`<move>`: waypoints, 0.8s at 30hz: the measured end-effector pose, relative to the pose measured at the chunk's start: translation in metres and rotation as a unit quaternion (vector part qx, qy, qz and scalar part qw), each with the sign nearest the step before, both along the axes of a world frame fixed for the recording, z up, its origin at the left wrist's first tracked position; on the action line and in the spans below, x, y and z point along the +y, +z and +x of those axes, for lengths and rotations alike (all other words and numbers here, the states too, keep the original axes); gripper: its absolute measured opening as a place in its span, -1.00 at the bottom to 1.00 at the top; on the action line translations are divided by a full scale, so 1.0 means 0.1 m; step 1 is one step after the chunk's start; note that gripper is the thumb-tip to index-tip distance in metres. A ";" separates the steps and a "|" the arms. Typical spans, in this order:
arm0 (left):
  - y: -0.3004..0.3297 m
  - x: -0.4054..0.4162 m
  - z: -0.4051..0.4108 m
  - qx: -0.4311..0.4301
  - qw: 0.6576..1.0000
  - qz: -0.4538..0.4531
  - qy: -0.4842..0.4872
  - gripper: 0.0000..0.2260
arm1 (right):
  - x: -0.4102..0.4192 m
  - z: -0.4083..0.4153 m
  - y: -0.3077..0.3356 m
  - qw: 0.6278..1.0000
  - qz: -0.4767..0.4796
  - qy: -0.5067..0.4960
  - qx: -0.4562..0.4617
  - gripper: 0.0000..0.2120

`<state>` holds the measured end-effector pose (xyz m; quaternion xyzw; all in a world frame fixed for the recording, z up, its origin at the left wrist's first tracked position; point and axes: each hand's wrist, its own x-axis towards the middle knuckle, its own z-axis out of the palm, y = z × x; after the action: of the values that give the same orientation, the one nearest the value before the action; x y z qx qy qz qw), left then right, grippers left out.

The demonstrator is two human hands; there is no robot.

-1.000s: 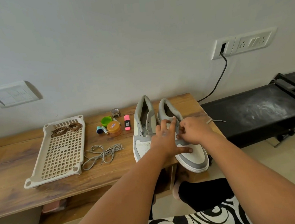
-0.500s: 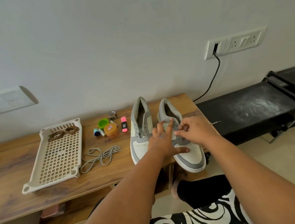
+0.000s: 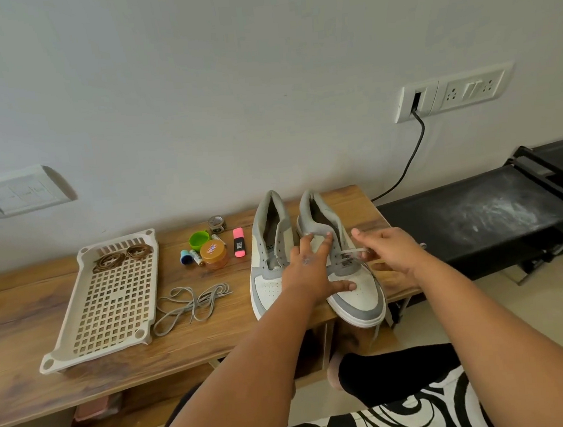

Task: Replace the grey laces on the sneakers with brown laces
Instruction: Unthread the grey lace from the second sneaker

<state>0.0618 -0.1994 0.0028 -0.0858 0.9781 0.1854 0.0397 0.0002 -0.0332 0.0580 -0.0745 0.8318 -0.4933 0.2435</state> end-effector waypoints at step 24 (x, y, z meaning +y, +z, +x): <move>-0.02 0.00 -0.05 0.134 0.975 0.151 0.088 -0.59 | -0.25 0.03 -0.10 0.993 0.019 0.025 0.111 -0.59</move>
<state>0.0570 -0.1992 0.0008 -0.1387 0.9239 0.3437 -0.0953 0.0032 -0.0584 0.0484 -0.1445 0.8605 -0.4604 0.1633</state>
